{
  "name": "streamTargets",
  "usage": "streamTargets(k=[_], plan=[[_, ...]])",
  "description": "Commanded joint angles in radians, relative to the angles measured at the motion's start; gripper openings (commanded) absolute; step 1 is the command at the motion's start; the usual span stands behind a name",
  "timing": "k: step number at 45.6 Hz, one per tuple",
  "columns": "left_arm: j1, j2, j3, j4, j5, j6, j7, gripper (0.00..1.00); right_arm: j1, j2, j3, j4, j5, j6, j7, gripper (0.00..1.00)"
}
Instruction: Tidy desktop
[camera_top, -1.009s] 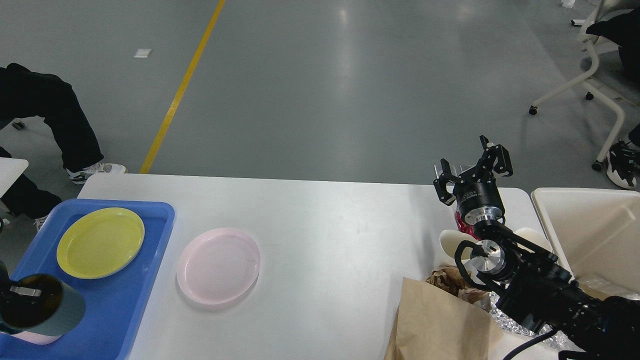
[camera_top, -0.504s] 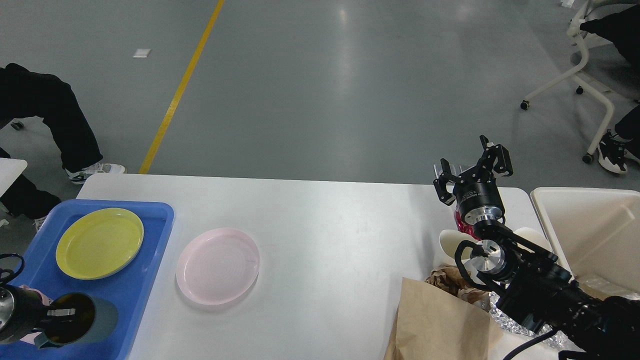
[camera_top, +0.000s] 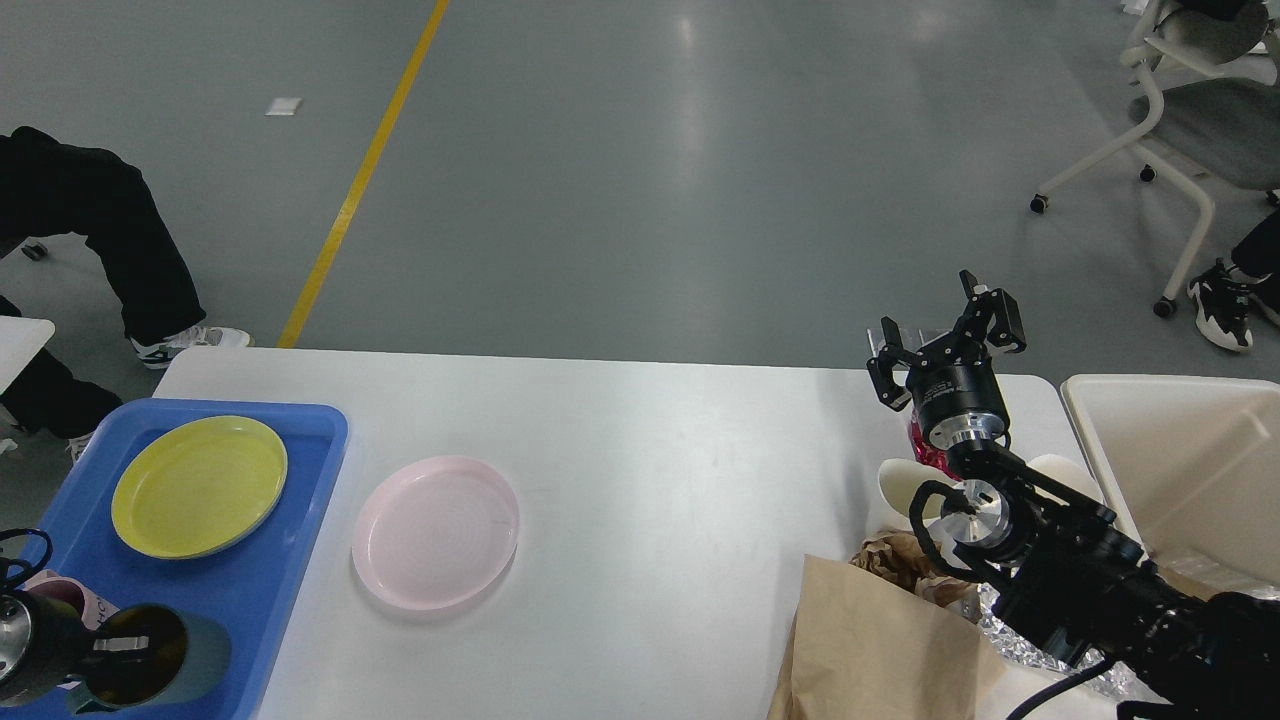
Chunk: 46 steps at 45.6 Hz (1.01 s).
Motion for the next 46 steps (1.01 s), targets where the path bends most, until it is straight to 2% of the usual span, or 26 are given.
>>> streamTargets(k=[1,5,9,14,19,23,25,33,38,39,46], plan=[[0.008,-0.003,0.002,0.003,0.001,0.000,0.000,0.05,0.000,0.000,0.000,0.001,0.000,0.000,0.000,1.00],[0.016,-0.004,0.000,0.009,0.001,0.000,0.000,0.11,0.000,0.000,0.000,0.000,0.000,0.000,0.000,1.00],[0.022,-0.004,-0.001,0.011,0.001,0.000,0.000,0.25,0.000,0.000,0.000,0.000,0.000,0.000,0.000,1.00],[0.022,-0.004,-0.001,0.020,0.001,0.000,0.000,0.31,0.001,0.000,0.000,0.001,0.000,0.000,0.000,1.00],[0.022,-0.003,0.007,0.021,0.001,-0.006,0.000,0.44,0.001,0.000,0.000,0.000,0.000,0.000,0.000,1.00],[0.021,0.002,0.007,0.021,0.001,-0.012,-0.003,0.62,0.000,0.000,0.000,0.000,0.000,0.000,0.000,1.00],[0.019,0.005,0.007,0.021,0.001,-0.014,-0.004,0.67,0.000,0.000,0.000,0.000,0.000,0.000,0.000,1.00],[-0.018,0.009,0.031,0.021,0.001,-0.029,-0.006,0.78,0.000,0.000,0.000,0.000,0.000,0.000,0.000,1.00],[-0.102,0.008,0.082,0.023,0.004,-0.121,-0.009,0.81,0.001,0.000,0.000,0.000,0.000,0.000,0.000,1.00],[-0.145,0.008,0.091,0.025,0.004,-0.177,-0.009,0.81,0.001,0.000,0.000,0.000,0.000,0.000,0.000,1.00],[-0.304,0.006,0.096,0.046,0.004,-0.430,-0.012,0.82,0.000,0.000,0.000,0.000,0.000,0.000,0.000,1.00]])
